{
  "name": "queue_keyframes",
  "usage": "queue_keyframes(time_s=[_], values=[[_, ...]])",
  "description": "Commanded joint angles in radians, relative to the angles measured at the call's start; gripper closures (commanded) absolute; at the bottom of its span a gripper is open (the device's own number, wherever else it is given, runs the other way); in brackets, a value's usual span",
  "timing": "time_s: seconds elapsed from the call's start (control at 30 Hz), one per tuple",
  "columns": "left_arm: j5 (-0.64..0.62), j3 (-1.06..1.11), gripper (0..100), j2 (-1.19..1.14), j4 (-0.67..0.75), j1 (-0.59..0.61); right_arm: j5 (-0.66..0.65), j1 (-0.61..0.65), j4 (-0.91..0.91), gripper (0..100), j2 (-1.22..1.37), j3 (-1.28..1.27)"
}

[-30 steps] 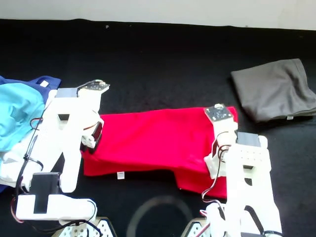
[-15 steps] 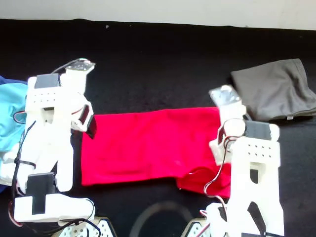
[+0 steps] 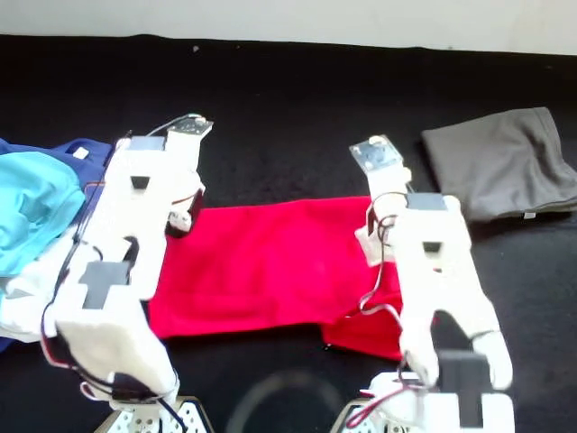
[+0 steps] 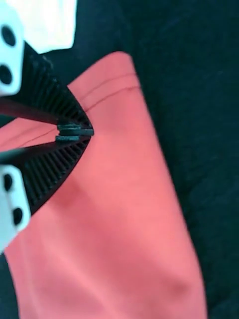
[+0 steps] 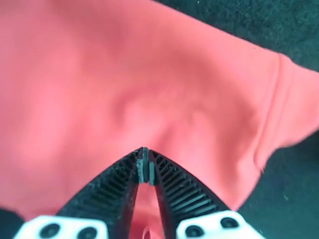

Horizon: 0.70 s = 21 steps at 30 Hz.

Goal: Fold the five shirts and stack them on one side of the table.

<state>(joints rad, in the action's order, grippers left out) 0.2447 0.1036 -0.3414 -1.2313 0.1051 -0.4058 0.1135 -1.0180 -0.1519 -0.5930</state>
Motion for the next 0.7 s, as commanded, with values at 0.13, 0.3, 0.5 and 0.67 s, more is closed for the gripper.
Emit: queue_keyframes(time_s=[0.13,0.3,0.5,0.67], values=[[-0.009,-0.341,99,-0.248,0.003,0.038,0.015,-0.019,0.170,99.2,0.295,0.202],[-0.009,-0.621,99,-0.440,-0.089,0.054,0.015,-0.051,0.173,99.2,0.503,0.423],[-0.009,-1.010,99,-0.639,-0.252,0.056,0.015,-0.058,0.171,99.2,0.634,0.616],[-0.009,-1.290,99,-0.774,-0.365,0.062,0.017,-0.054,0.104,99.2,0.667,0.716]])
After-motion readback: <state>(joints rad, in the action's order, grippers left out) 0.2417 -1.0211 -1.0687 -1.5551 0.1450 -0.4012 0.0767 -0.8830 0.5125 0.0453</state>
